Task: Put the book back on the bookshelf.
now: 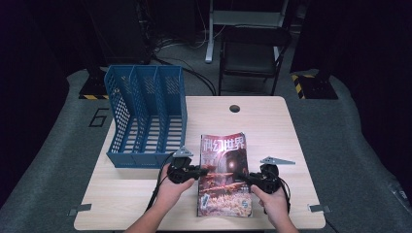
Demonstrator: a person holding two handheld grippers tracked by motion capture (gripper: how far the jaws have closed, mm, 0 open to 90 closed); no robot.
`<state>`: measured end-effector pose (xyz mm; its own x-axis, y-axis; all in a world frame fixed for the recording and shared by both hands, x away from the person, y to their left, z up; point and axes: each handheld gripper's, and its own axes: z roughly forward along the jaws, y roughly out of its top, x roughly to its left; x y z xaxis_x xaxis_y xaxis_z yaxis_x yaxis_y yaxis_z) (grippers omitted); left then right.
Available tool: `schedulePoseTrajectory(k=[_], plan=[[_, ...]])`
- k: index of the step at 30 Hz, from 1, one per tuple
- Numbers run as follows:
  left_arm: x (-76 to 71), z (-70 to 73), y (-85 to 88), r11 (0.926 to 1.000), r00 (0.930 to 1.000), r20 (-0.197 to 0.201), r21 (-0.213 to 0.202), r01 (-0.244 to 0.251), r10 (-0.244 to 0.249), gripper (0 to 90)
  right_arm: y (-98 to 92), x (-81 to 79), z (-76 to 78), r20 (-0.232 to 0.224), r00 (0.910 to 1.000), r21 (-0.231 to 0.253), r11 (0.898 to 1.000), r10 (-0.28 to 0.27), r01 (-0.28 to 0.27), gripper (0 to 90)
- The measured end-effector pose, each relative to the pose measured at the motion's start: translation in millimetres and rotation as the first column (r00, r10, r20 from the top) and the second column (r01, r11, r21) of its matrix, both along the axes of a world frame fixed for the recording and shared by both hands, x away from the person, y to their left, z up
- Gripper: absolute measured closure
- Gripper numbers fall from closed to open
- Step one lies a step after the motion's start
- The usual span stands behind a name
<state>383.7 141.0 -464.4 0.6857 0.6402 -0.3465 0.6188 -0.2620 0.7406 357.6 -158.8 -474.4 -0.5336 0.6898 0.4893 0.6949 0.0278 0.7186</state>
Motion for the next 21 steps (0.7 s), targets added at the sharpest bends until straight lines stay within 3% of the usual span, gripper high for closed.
schedulePoseTrajectory(k=[1, 10, 15, 18, 21], plan=[[0.1, 1.5, 1.0, 0.9999, 0.9999, -0.005, 0.005, 0.015, -0.015, 76.6, 0.2, 0.2, 0.0, -0.005, 1.0, -0.003, 1.0, 0.005, -0.005, 80.1], [-1.3, 11.7, 5.6, 0.9999, 0.9997, 0.024, -0.016, -0.003, 0.003, 79.8, 2.1, 6.7, 2.4, -0.035, 0.9987, -0.011, 0.999, 0.036, -0.036, 78.6], [-2.3, 17.9, 8.1, 0.9997, 0.9987, 0.046, 0.005, 0.023, -0.023, 80.5, 2.7, 10.6, 5.2, -0.07, 0.9954, -0.026, 0.997, 0.066, -0.068, 78.1], [-3.4, 21.6, 8.1, 0.9995, 0.9969, 0.072, 0.014, 0.028, -0.029, 80.7, 2.6, 12.4, 7.2, -0.066, 0.9946, -0.044, 0.996, 0.08, -0.083, 78.3], [-3.3, 25.0, 9.2, 0.9994, 0.9967, 0.075, 0.01, 0.033, -0.033, 81.1, 3.4, 12.8, 9.4, -0.072, 0.9942, -0.048, 0.995, 0.08, -0.083, 79.0]])
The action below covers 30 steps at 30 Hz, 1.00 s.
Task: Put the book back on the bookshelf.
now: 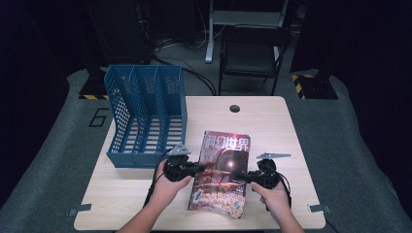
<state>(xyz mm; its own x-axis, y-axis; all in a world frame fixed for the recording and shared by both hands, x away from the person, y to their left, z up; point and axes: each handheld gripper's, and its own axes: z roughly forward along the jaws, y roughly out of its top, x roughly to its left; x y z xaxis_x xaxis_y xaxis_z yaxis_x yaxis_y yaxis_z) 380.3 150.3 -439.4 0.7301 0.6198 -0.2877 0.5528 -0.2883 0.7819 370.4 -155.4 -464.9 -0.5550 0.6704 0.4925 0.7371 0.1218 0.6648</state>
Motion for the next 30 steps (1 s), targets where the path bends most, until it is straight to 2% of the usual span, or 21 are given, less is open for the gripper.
schedulePoseTrajectory(k=[6, 11, 15, 16, 19, 22, 24, 26, 29, 30], plan=[[-0.6, 3.7, 1.7, 0.9999, 0.9999, 0.014, -0.016, -0.002, 0.002, 81.4, 1.4, -2.5, 4.8, 0.034, 0.9993, -0.01, 1.0, -0.016, 0.016, 82.1], [-2.4, 10.3, 1.0, 0.9998, 0.999, 0.043, -0.016, 0.007, -0.007, 81.3, 1.8, -6.5, 13.4, 0.103, 0.9935, -0.024, 0.998, -0.047, 0.05, 84.8], [-2.6, 15.8, 0.1, 0.9999, 0.9968, 0.079, 0.002, 0.012, -0.012, 81.4, 4.7, -8.9, 21.3, 0.178, 0.982, -0.043, 0.996, -0.064, 0.073, 85.3], [-2.6, 16.7, 0.1, 1.0, 0.9968, 0.08, 0.003, 0.007, -0.007, 81.3, 5.8, -8.9, 22.5, 0.207, 0.9766, -0.047, 0.996, -0.059, 0.071, 85.3], [-1.9, 18.3, 0.9, 1.0, 0.9961, 0.089, -0.004, 0.003, -0.002, 81.0, 9.2, -10.6, 26.7, 0.247, 0.9668, -0.054, 0.995, -0.064, 0.08, 85.4], [-1.3, 19.4, 0.8, 1.0, 0.9935, 0.114, 0.004, 0.002, -0.003, 80.6, 11.9, -11.1, 29.1, 0.274, 0.9595, -0.059, 0.995, -0.065, 0.084, 85.4], [-1.9, 20.3, 0.5, 1.0, 0.9939, 0.11, 0.004, -0.003, 0.002, 80.6, 14.4, -11.4, 29.9, 0.288, 0.9557, -0.062, 0.995, -0.063, 0.084, 85.4], [-1.3, 21.0, 1.3, 0.9998, 0.9918, 0.128, 0.017, 0.005, -0.007, 80.6, 16.8, -11.8, 30.7, 0.311, 0.9484, -0.074, 0.993, -0.061, 0.088, 85.4], [-2.2, 21.3, 1.3, 0.9999, 0.9924, 0.122, -0.002, -0.011, 0.011, 80.7, 19.9, -12.3, 33.0, 0.336, 0.9401, -0.087, 0.992, -0.057, 0.091, 85.3], [-2.3, 21.6, 1.7, 0.9999, 0.9912, 0.131, 0.0, -0.014, 0.013, 80.7, 20.7, -12.7, 33.7, 0.344, 0.9367, -0.086, 0.991, -0.063, 0.099, 85.3]])
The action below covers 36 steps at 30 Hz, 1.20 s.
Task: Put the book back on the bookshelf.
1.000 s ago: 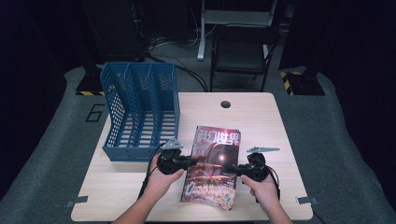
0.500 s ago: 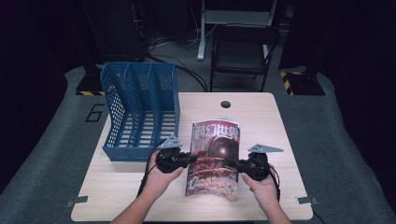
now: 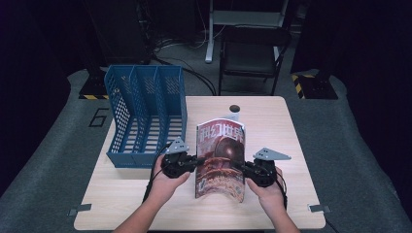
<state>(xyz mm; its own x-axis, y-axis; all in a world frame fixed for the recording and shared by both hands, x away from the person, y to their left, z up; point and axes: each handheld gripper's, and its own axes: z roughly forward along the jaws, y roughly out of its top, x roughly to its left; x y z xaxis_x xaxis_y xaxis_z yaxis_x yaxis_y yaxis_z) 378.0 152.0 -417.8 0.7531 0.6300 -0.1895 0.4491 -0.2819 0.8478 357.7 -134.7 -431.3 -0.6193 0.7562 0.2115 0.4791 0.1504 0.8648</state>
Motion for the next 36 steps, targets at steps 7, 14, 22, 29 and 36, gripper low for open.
schedulePoseTrajectory(k=[7, 14, 22, 29, 36], plan=[[-2.0, -1.3, -0.5, 0.9999, 0.9994, 0.033, -0.007, -0.007, 0.007, 80.7, 3.5, 0.3, 0.6, 0.052, 0.9986, 0.003, 1.0, -0.012, 0.011, 85.3], [-7.3, -9.1, 2.3, 0.9998, 0.9986, 0.052, -0.015, -0.01, 0.01, 80.9, 1.1, -4.4, -7.4, 0.075, 0.997, 0.021, 1.0, -0.019, 0.017, 85.1], [-15.5, -12.1, 6.2, 0.9992, 0.999, 0.044, -0.041, -0.004, 0.006, 81.3, -0.7, -8.3, -9.0, 0.075, 0.997, 0.023, 1.0, -0.019, 0.018, 84.7], [-19.2, -10.8, 5.7, 0.9996, 0.9987, 0.051, -0.027, 0.002, 0.0, 81.5, -3.0, -8.7, -7.7, 0.053, 0.9985, 0.023, 1.0, -0.016, 0.014, 83.3], [-22.7, -13.2, 7.9, 0.9991, 0.9981, 0.061, -0.041, -0.009, 0.012, 82.5, -8.1, -8.9, -8.5, 0.035, 0.9993, 0.023, 1.0, -0.011, 0.01, 76.9]])
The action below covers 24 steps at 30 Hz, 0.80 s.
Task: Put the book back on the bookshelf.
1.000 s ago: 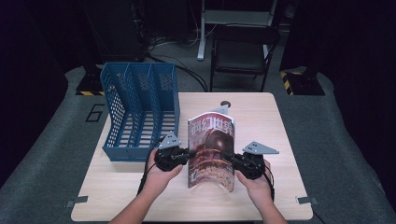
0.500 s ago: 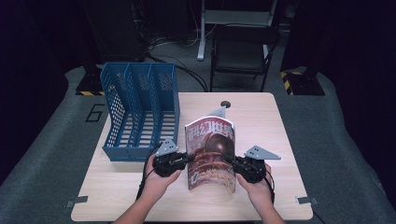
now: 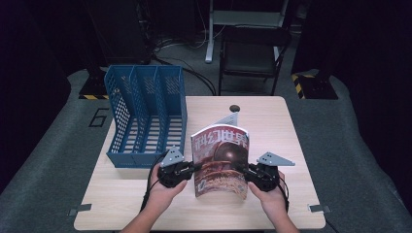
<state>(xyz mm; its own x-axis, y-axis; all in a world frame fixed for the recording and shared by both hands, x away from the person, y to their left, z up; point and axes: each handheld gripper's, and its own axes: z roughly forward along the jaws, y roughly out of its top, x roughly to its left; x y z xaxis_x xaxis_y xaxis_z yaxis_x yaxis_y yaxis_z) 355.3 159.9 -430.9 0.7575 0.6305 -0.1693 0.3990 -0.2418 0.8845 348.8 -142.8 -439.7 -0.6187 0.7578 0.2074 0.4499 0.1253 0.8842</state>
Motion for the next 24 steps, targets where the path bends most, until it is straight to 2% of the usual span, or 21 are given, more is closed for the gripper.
schedulePoseTrajectory(k=[7, 9, 11, 14, 17, 21, 22, 24], plan=[[-3.7, 1.5, -0.7, 0.9997, 0.9997, -0.005, 0.002, 0.025, -0.025, 83.3, -8.4, -1.1, 0.2, -0.046, 0.9986, -0.002, 1.0, 0.028, -0.029, 68.7], [-4.5, 2.0, -1.2, 0.9996, 0.9996, 0.008, 0.009, 0.028, -0.028, 83.4, -11.1, -2.3, -0.4, -0.058, 0.9979, -0.002, 1.0, 0.029, -0.029, 68.1], [-6.2, 2.3, -1.9, 0.9996, 0.9996, 0.0, 0.008, 0.027, -0.027, 83.5, -13.4, -3.1, -1.1, -0.08, 0.9962, -0.002, 0.999, 0.033, -0.033, 67.8], [-7.2, 2.6, -1.9, 0.9996, 0.9996, -0.003, 0.008, 0.029, -0.029, 83.5, -16.7, -4.1, -3.8, -0.096, 0.9946, -0.03, 0.999, 0.04, -0.043, 66.9], [-8.1, 3.1, -1.7, 0.999, 0.9992, 0.011, 0.02, 0.039, -0.039, 83.5, -18.8, -4.4, -9.9, -0.141, 0.9889, -0.048, 0.997, 0.047, -0.054, 65.8], [-11.2, 3.0, -2.0, 0.999, 0.999, 0.008, 0.015, 0.043, -0.043, 83.6, -20.3, -3.8, -20.9, -0.173, 0.9838, -0.062, 0.996, 0.046, -0.057, 66.5], [-11.0, 3.5, -1.0, 0.9982, 0.9984, 0.019, 0.031, 0.052, -0.053, 83.6, -20.4, -3.9, -23.7, -0.183, 0.9822, -0.06, 0.997, 0.04, -0.052, 66.7], [-13.5, 3.7, -1.5, 0.9982, 0.9985, 0.01, 0.026, 0.054, -0.055, 83.6, -20.2, -3.3, -29.1, -0.199, 0.9792, -0.068, 0.996, 0.04, -0.054, 67.0]])
